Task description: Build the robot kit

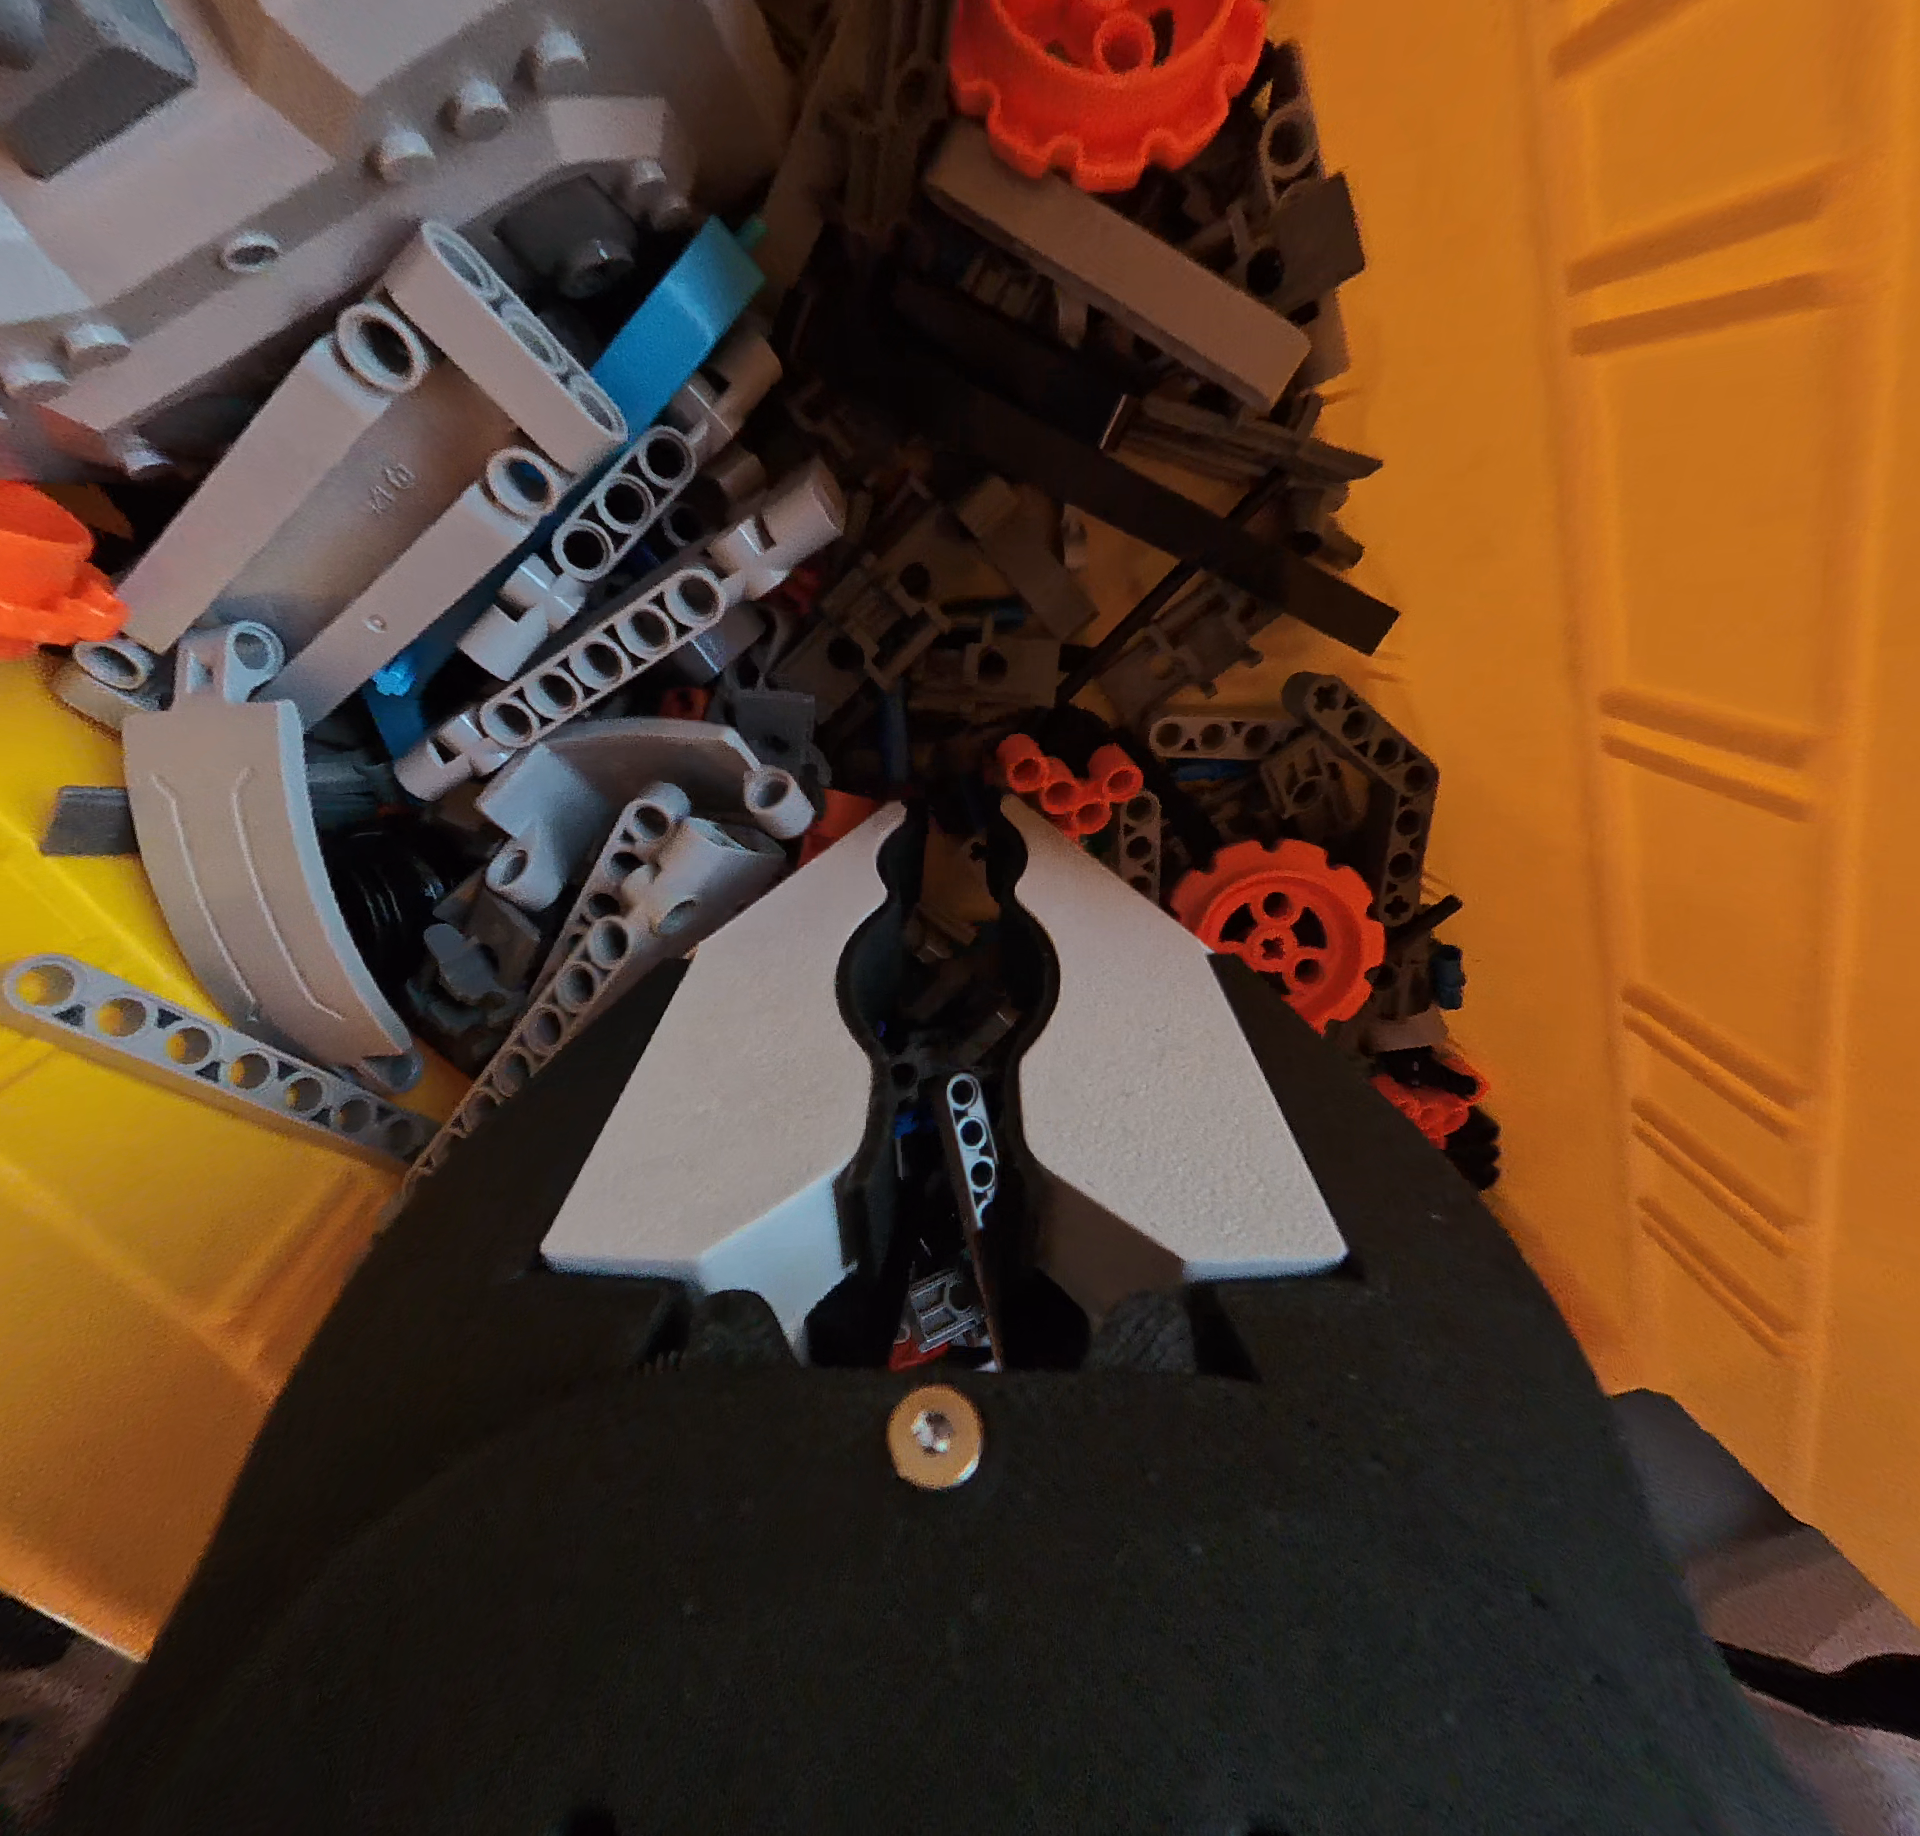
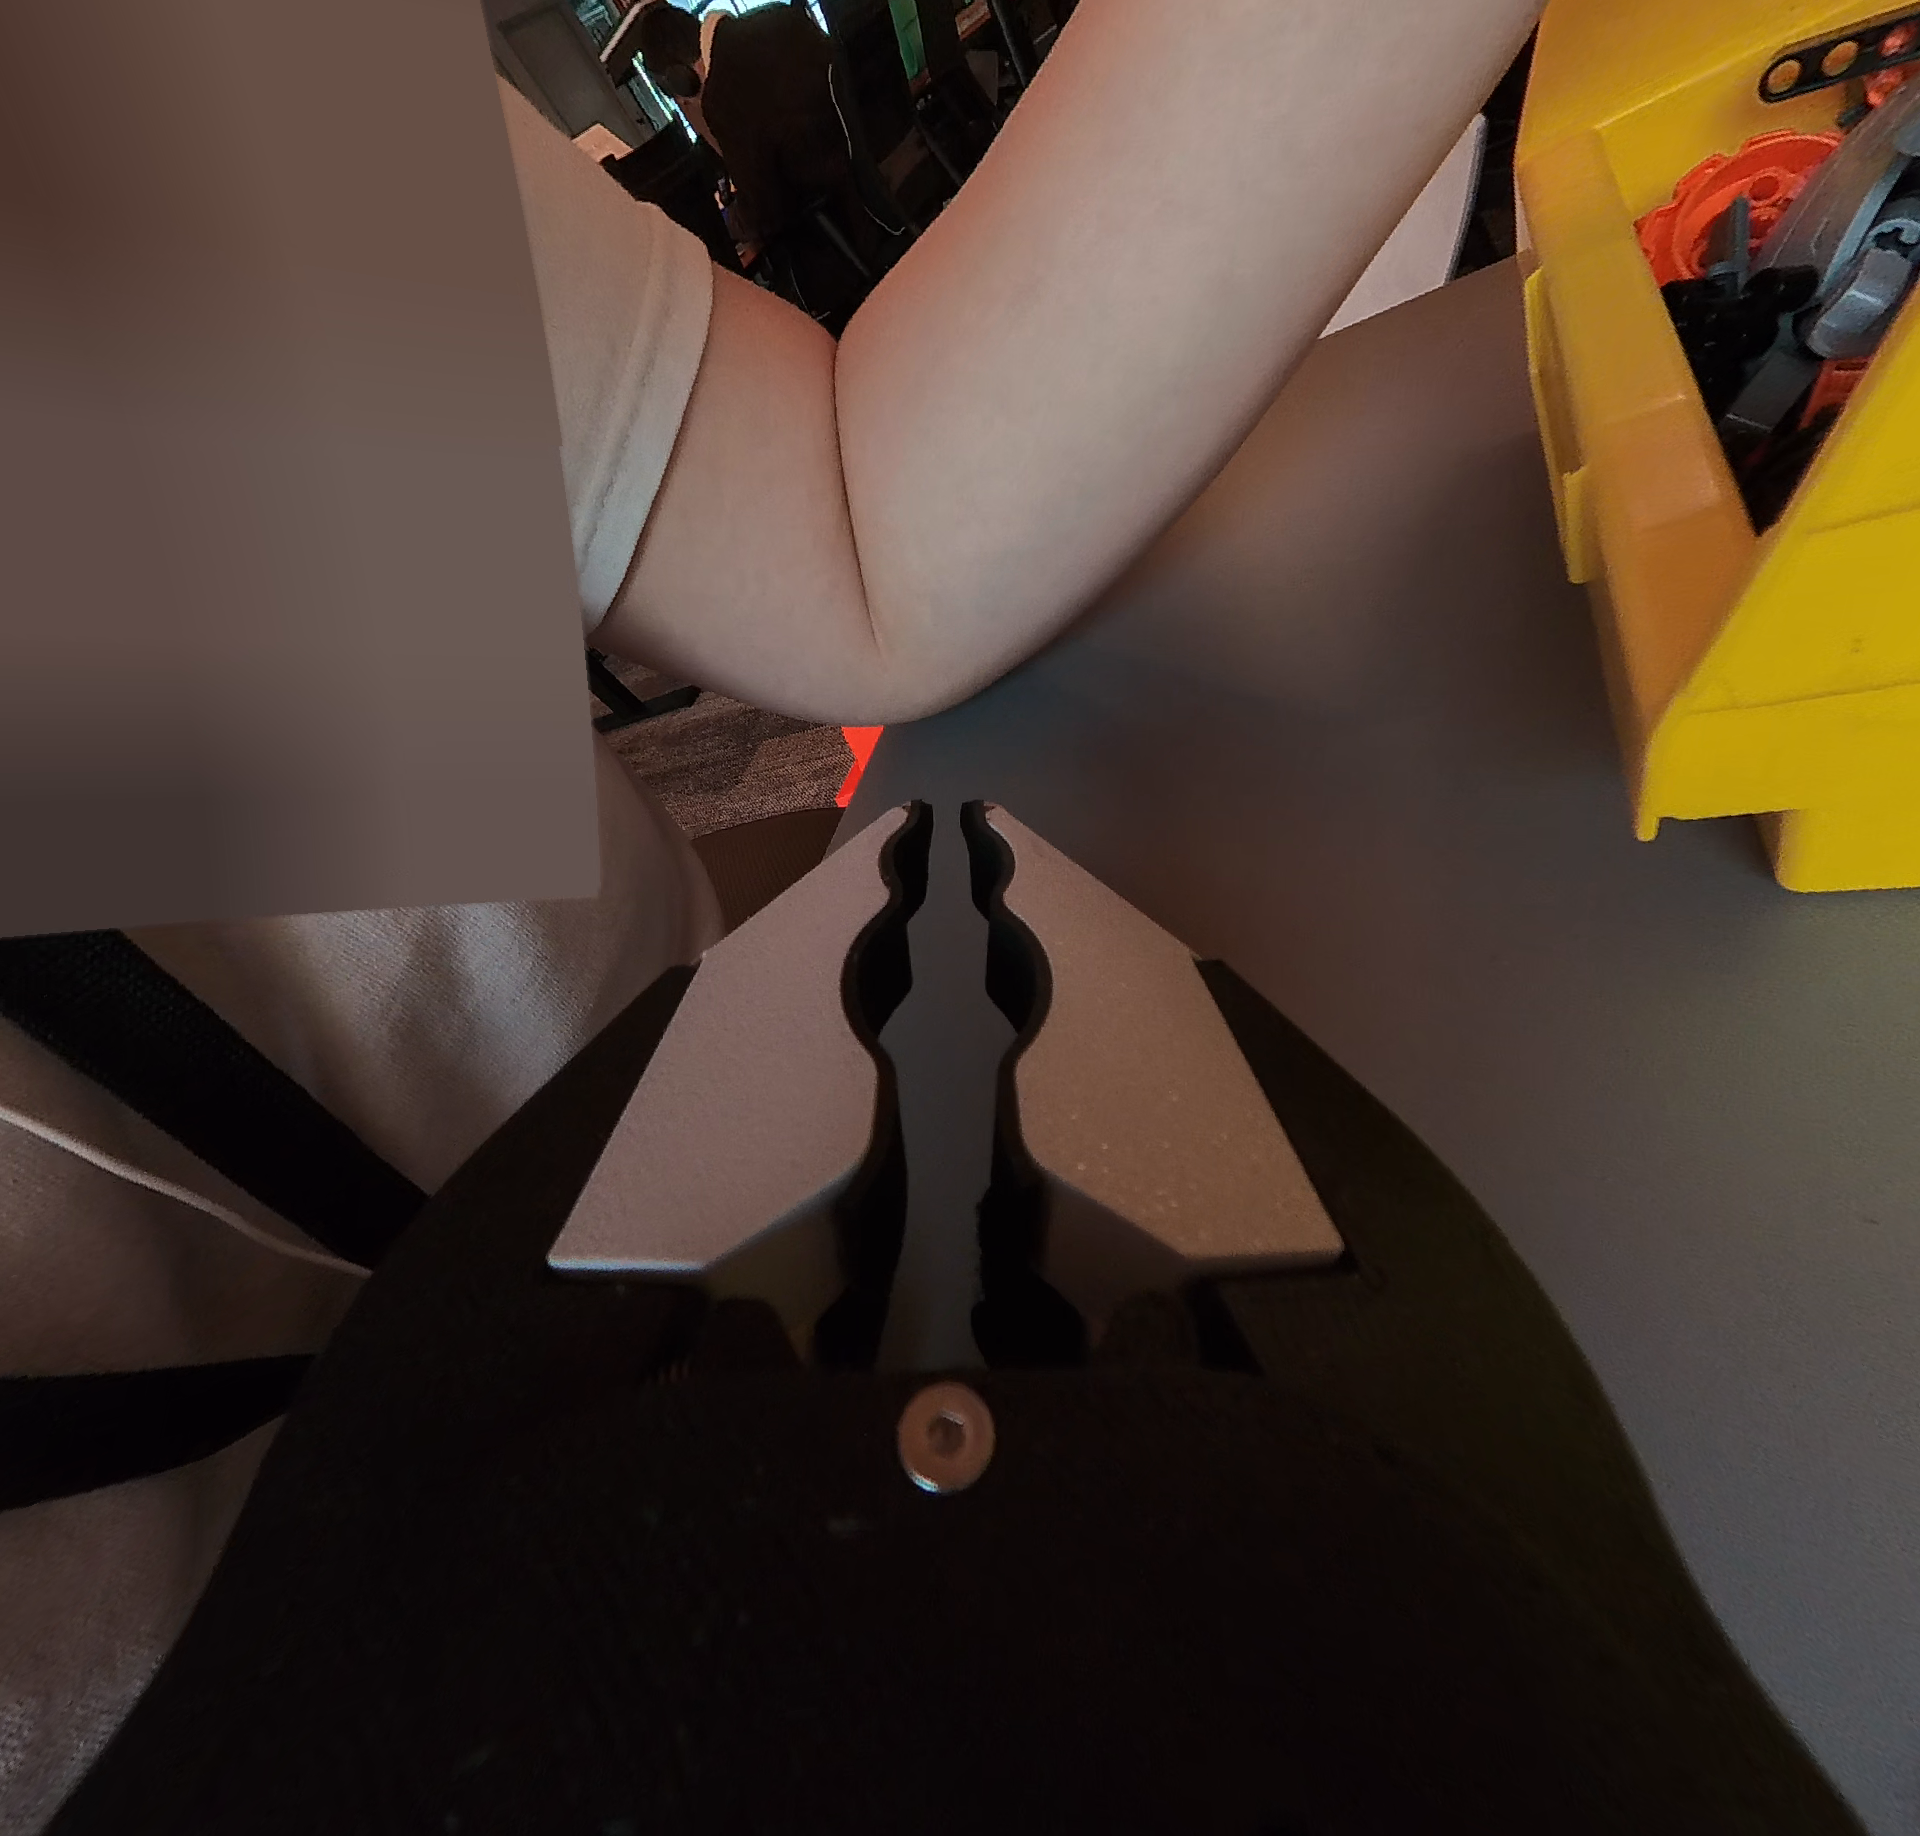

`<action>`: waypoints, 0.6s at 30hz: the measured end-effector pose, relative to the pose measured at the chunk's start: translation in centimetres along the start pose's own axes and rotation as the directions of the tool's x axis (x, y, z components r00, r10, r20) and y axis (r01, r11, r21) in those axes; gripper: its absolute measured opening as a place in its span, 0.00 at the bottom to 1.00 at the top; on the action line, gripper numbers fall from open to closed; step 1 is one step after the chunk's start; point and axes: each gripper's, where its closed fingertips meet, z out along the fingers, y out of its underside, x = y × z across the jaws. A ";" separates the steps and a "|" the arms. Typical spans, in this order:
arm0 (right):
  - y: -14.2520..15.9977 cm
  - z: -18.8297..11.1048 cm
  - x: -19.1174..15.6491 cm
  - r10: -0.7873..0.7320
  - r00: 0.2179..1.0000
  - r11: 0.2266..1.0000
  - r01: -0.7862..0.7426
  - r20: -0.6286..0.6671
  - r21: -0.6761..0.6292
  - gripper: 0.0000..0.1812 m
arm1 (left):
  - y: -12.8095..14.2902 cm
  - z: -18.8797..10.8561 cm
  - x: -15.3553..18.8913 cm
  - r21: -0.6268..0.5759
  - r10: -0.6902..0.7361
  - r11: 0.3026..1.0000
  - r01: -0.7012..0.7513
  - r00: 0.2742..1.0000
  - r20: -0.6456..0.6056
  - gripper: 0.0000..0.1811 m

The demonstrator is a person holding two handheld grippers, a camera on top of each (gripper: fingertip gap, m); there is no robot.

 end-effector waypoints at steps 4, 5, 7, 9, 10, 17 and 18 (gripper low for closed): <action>0.0 0.0 0.0 0.000 1.000 1.000 0.000 0.000 0.000 0.03 | 0.1 0.2 0.0 -0.012 0.028 1.000 -0.028 0.999 0.022 0.05; 0.0 0.0 0.0 0.000 1.000 1.000 0.000 0.000 -0.001 0.03 | 0.1 0.2 0.0 -0.011 0.036 0.999 -0.036 0.999 0.018 0.05; 0.0 0.0 0.0 -0.001 1.000 1.000 0.001 0.001 -0.002 0.03 | 0.3 0.1 0.0 -0.014 0.041 0.999 -0.041 0.999 0.000 0.05; 0.0 0.0 0.0 0.000 1.000 1.000 0.000 0.001 -0.003 0.03 | 0.5 -0.3 -0.2 -0.008 0.044 0.999 -0.045 0.999 -0.017 0.04; 0.0 0.0 0.0 0.002 1.000 1.000 -0.002 0.002 -0.002 0.03 | 0.7 -0.5 -0.3 -0.003 0.050 0.999 -0.050 0.998 -0.025 0.04; 0.0 0.0 0.1 0.011 1.000 1.000 -0.011 0.005 0.001 0.03 | 1.6 -3.7 0.5 0.102 0.166 0.983 -0.151 0.974 -0.154 0.04; 0.0 0.0 0.1 0.011 1.000 1.000 -0.011 0.005 0.000 0.03 | 1.5 -4.3 0.9 0.138 0.209 0.973 -0.187 0.964 -0.166 0.04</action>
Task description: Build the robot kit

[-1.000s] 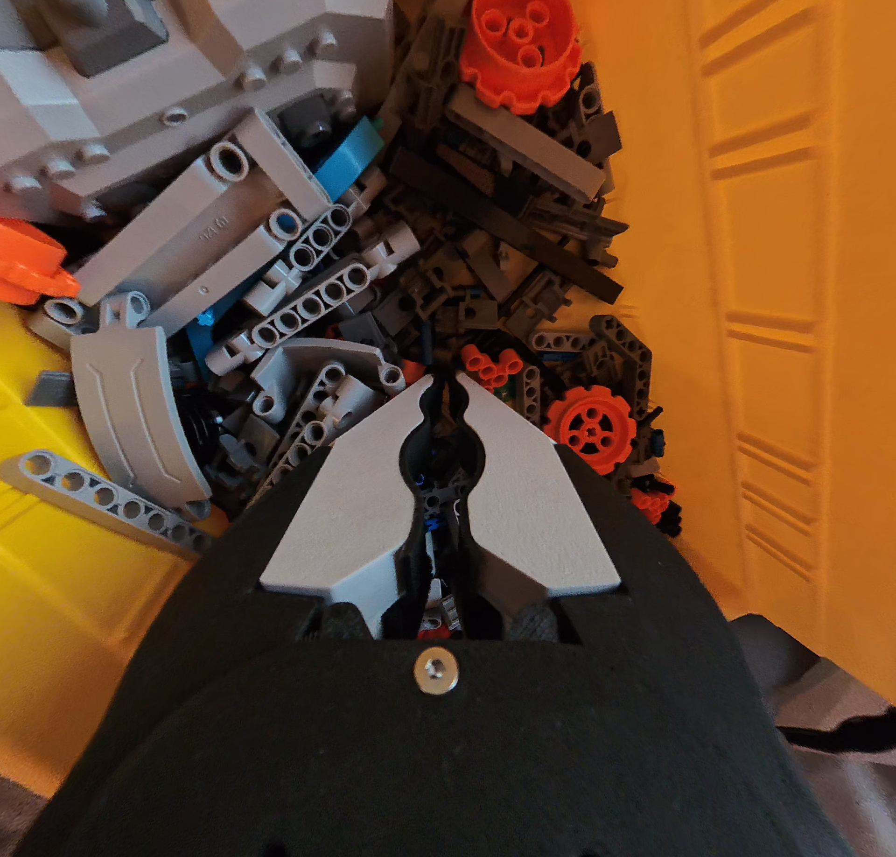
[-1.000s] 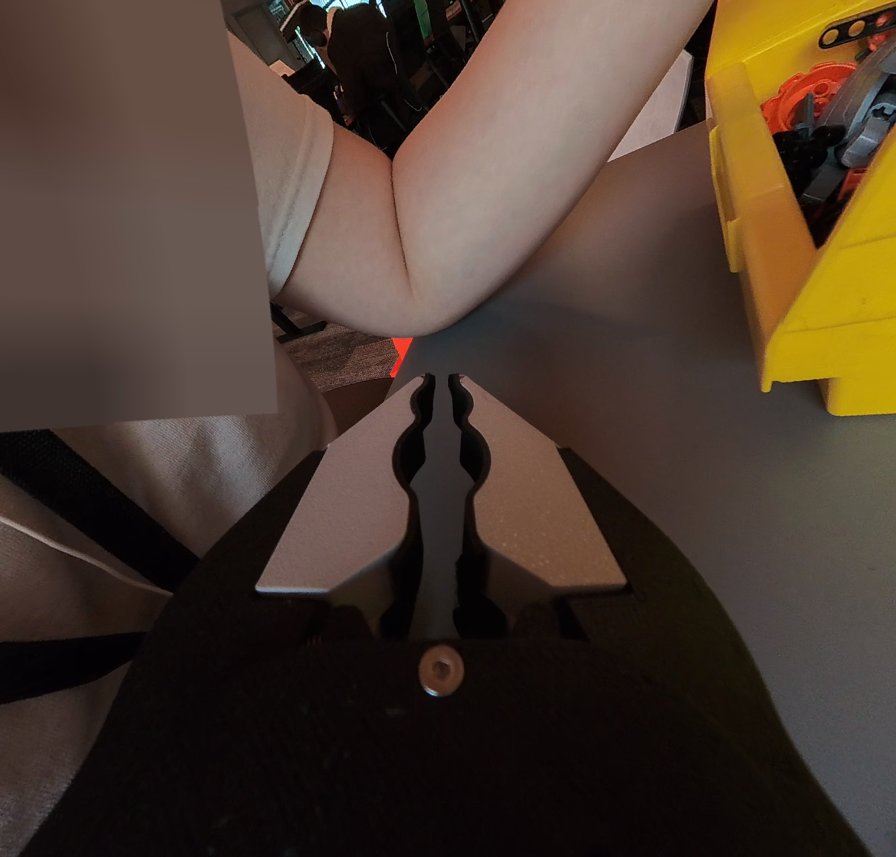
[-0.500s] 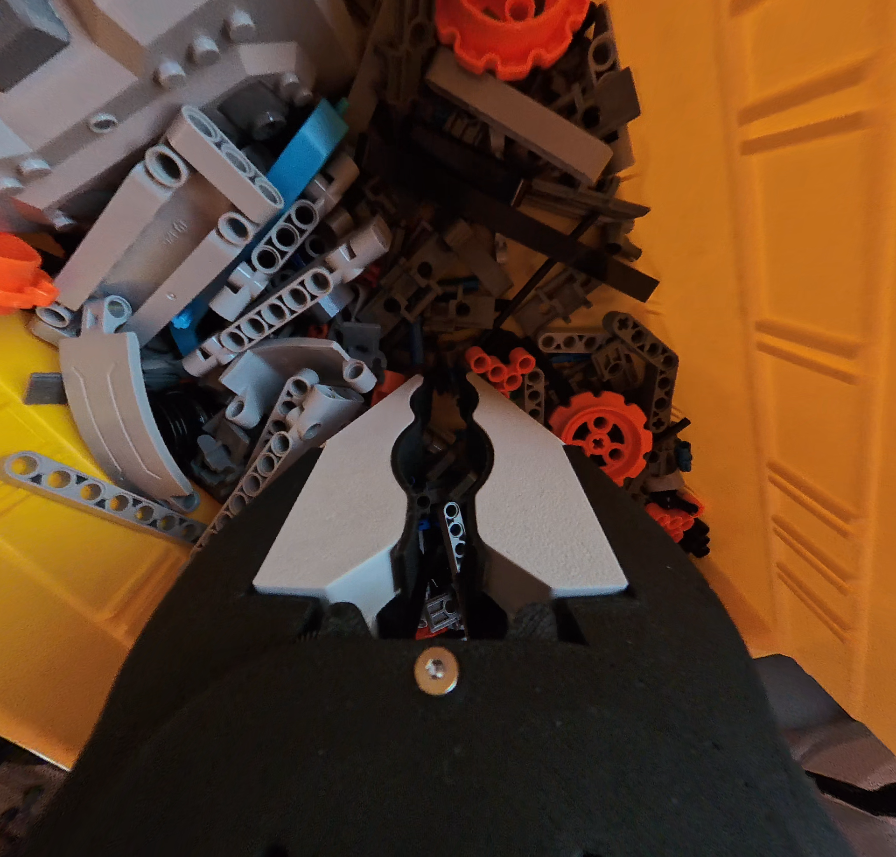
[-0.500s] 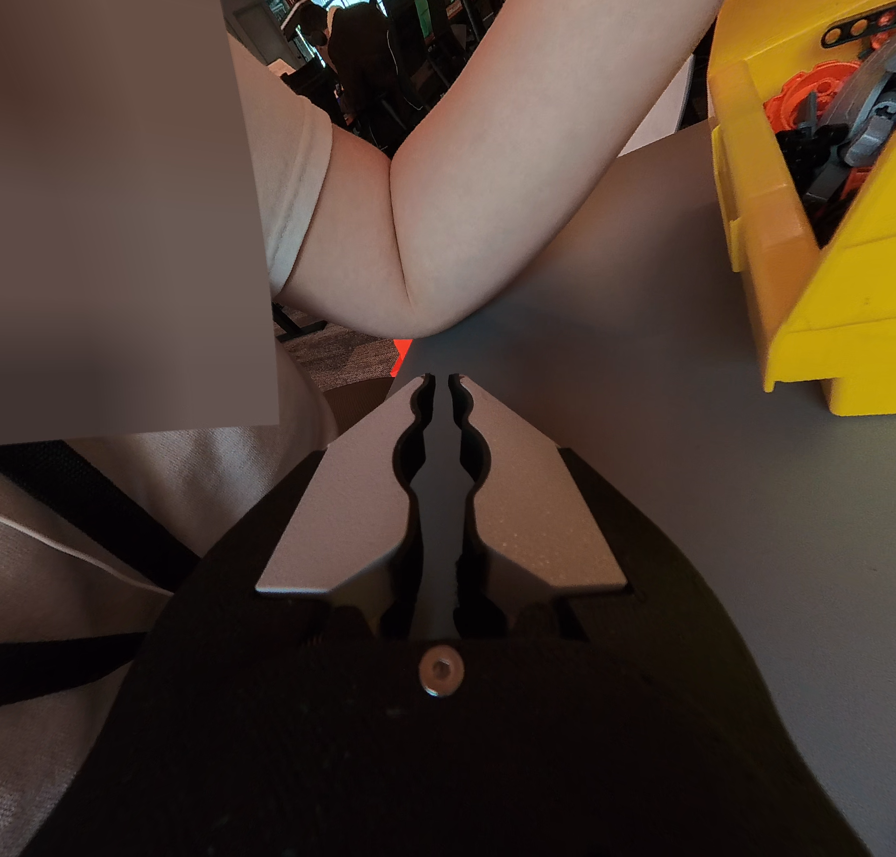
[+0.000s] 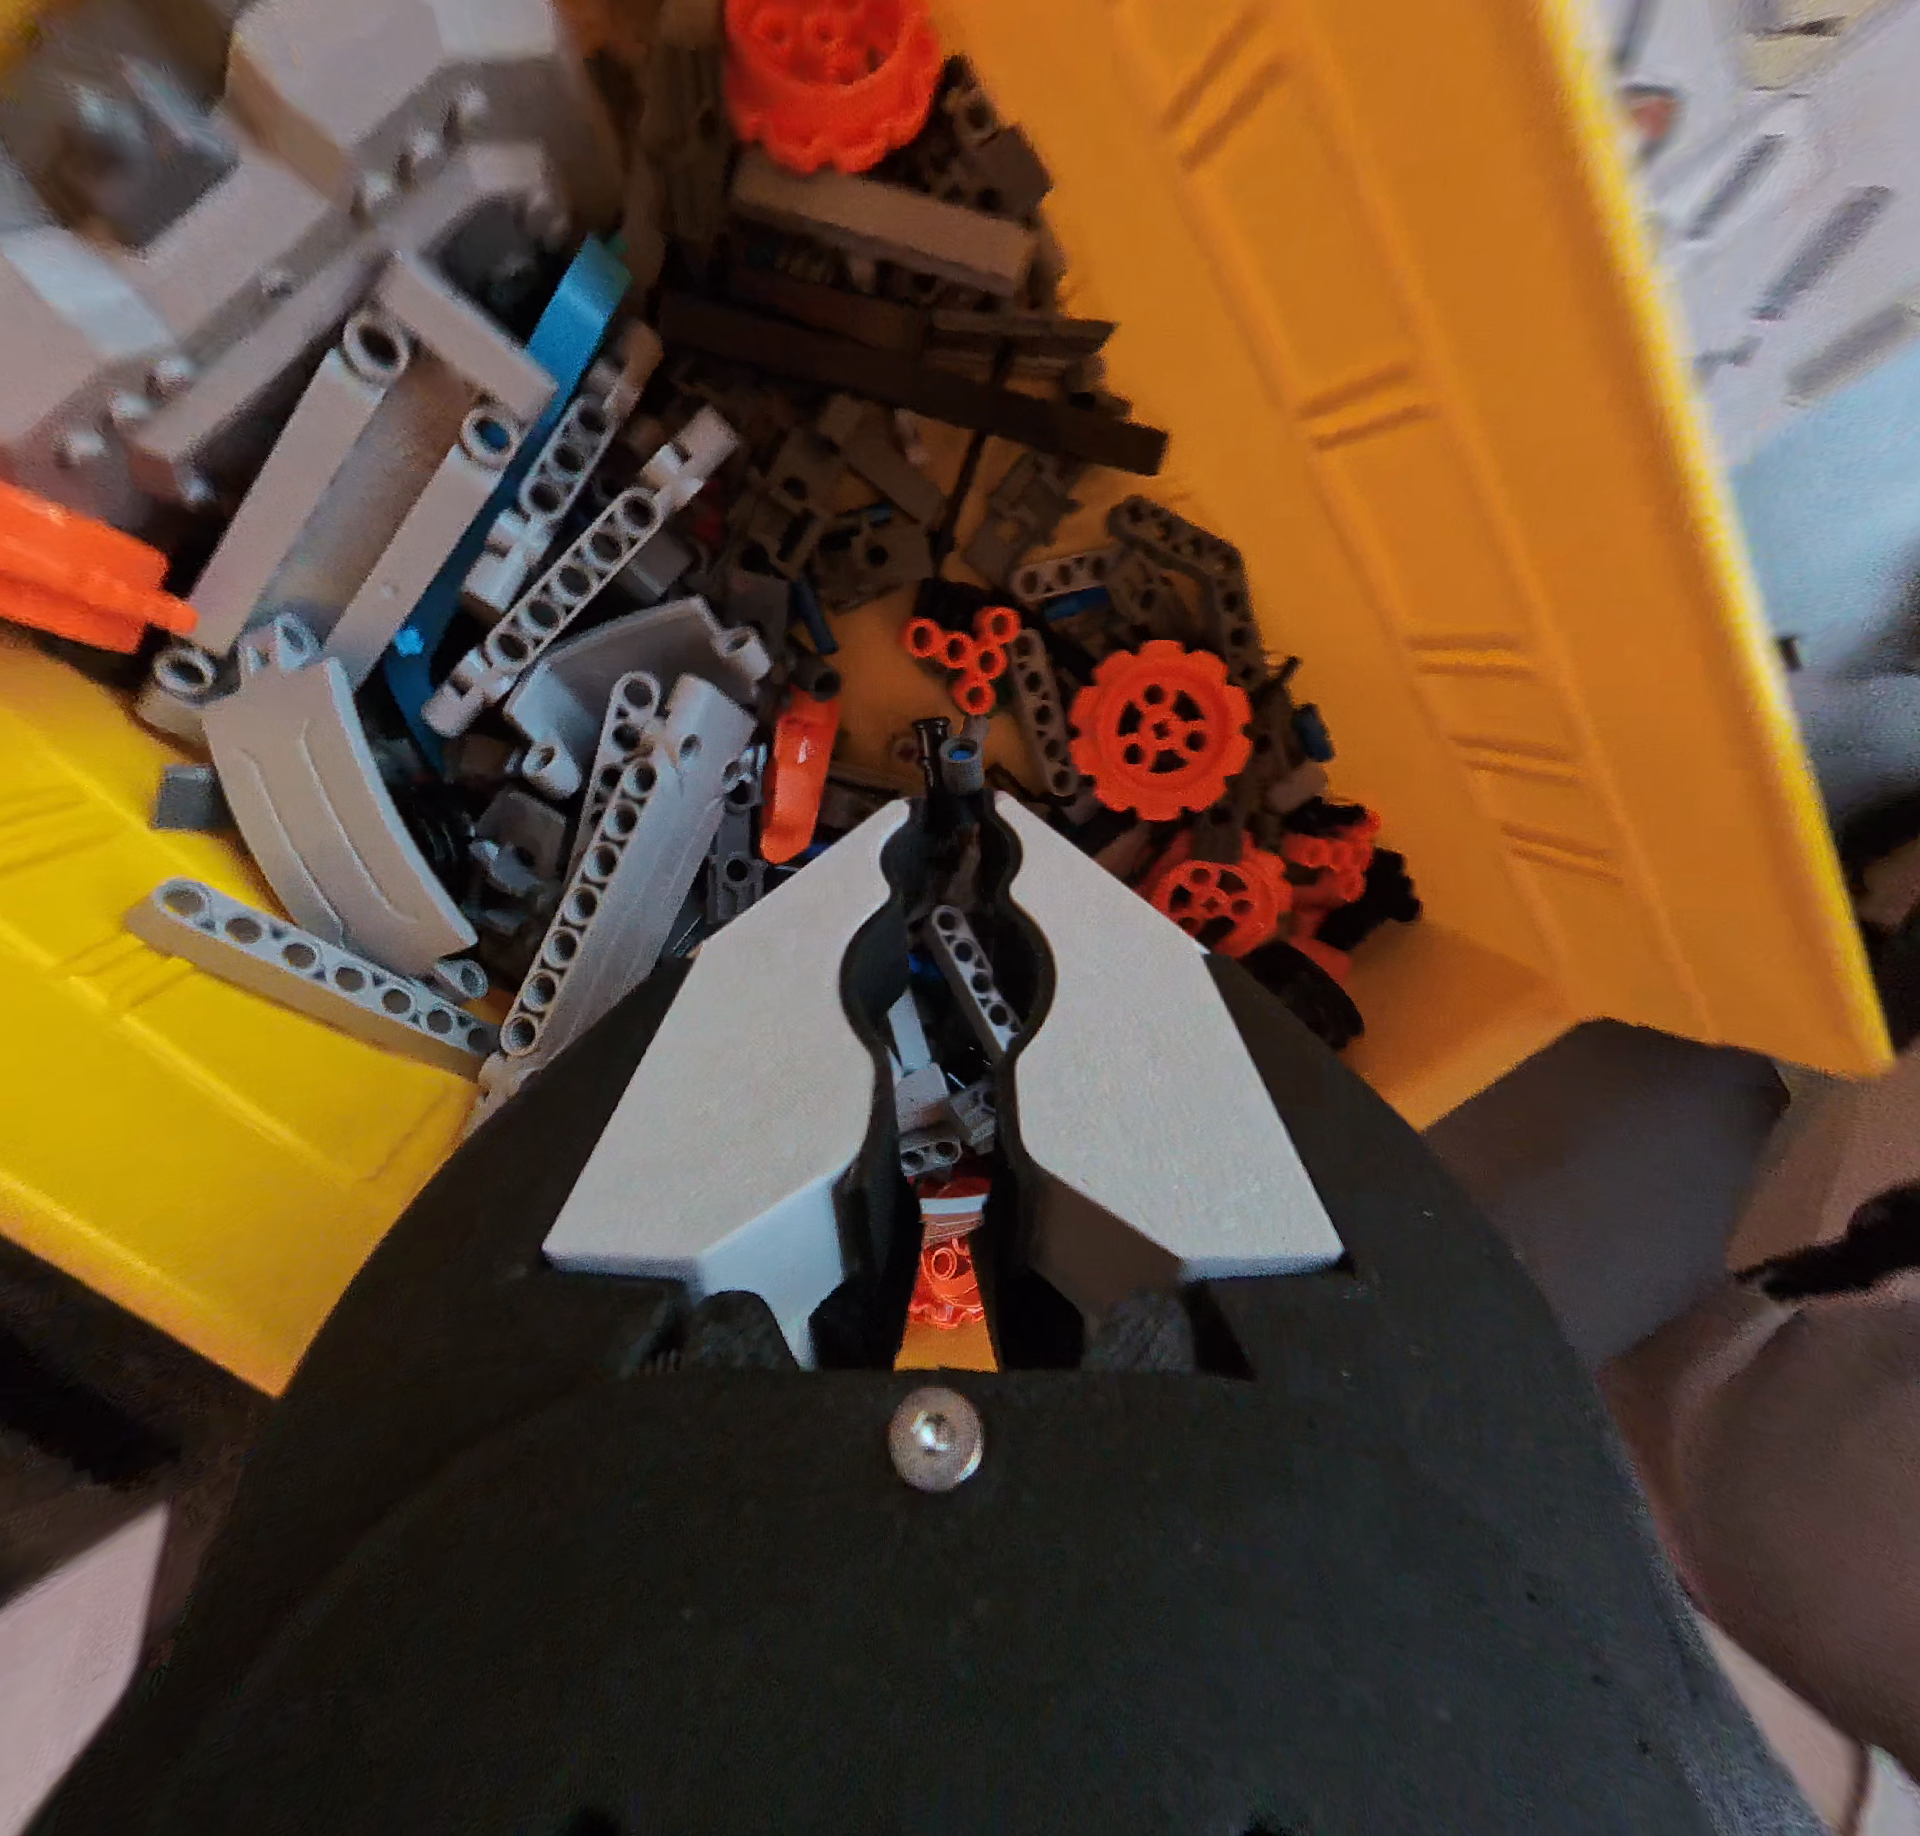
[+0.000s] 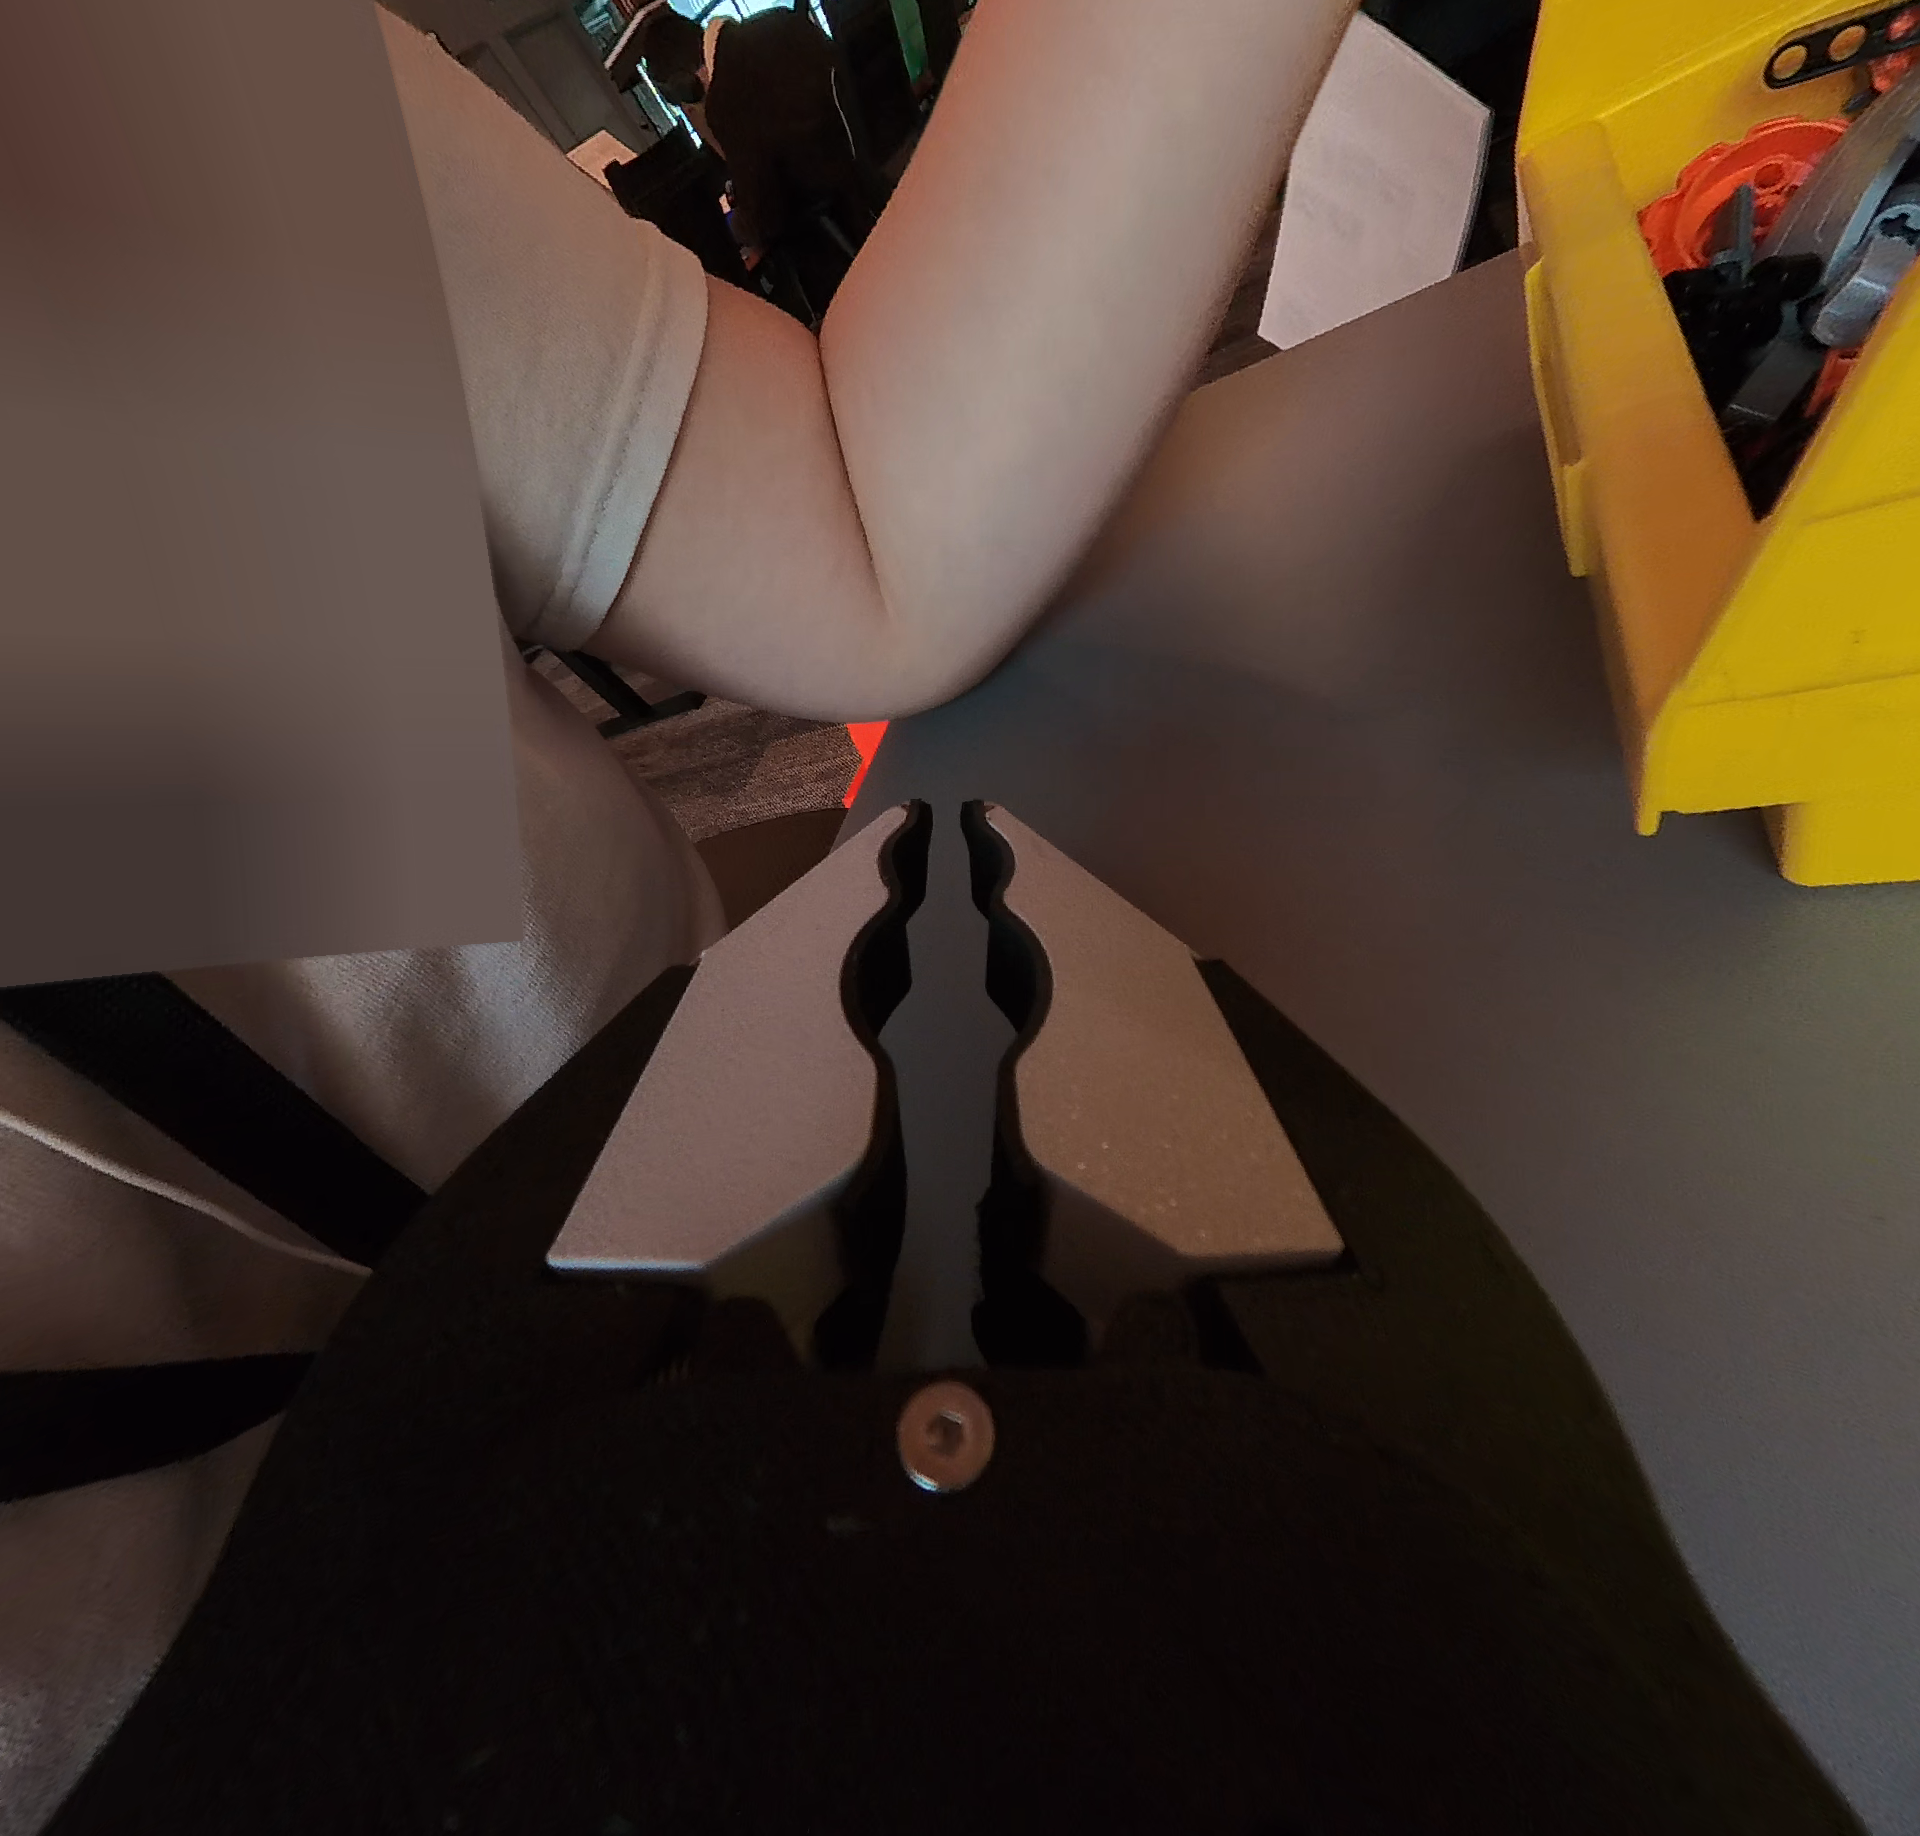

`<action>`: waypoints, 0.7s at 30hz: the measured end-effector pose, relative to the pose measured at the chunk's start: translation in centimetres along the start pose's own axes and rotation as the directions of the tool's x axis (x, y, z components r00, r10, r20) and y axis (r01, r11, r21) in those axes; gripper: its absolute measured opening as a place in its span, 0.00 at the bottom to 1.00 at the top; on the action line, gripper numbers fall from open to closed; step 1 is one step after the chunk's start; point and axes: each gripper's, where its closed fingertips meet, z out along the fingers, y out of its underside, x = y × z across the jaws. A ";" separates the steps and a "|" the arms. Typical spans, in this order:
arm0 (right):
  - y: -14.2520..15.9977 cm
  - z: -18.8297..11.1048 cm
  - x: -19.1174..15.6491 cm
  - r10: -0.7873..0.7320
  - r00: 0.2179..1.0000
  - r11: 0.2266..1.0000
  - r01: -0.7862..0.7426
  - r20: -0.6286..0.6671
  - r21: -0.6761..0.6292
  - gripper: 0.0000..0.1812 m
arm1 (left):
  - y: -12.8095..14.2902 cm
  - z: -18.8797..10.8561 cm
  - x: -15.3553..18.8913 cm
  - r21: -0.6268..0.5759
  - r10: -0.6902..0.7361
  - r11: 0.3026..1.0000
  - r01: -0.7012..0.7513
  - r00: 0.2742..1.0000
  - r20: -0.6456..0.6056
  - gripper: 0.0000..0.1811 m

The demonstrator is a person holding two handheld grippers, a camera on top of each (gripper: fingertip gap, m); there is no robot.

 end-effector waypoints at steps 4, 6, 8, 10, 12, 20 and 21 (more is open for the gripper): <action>0.0 0.0 0.0 -0.005 1.000 1.000 0.005 -0.002 -0.002 0.03 | -1.2 -1.8 2.5 0.099 0.190 0.978 -0.186 0.981 -0.029 0.04; 0.0 0.1 0.0 -0.007 1.000 1.000 0.007 -0.002 -0.004 0.03 | -1.7 -2.4 3.6 0.134 0.288 0.949 -0.285 0.958 -0.001 0.04; 0.1 0.1 0.0 -0.010 1.000 1.000 0.010 -0.003 -0.006 0.03 | -1.9 -2.9 5.0 0.154 0.373 0.916 -0.370 0.928 0.009 0.04; 0.1 0.1 -0.1 -0.013 1.000 1.000 0.013 -0.004 -0.008 0.03 | -1.7 -3.2 6.4 0.164 0.439 0.886 -0.433 0.898 -0.001 0.04; 0.1 0.1 -0.1 -0.014 1.000 1.000 0.014 -0.005 -0.009 0.03 | -0.9 -3.0 6.8 0.130 0.478 0.871 -0.473 0.878 -0.003 0.04; 0.2 0.2 -0.1 -0.017 1.000 1.000 0.017 -0.004 -0.015 0.03 | -0.5 -4.2 8.1 0.217 0.522 0.841 -0.495 0.848 -0.088 0.04; 0.1 0.2 -0.1 -0.019 1.000 1.000 0.018 -0.005 -0.010 0.03 | -0.7 -4.8 8.5 0.254 0.543 0.823 -0.509 0.835 -0.088 0.04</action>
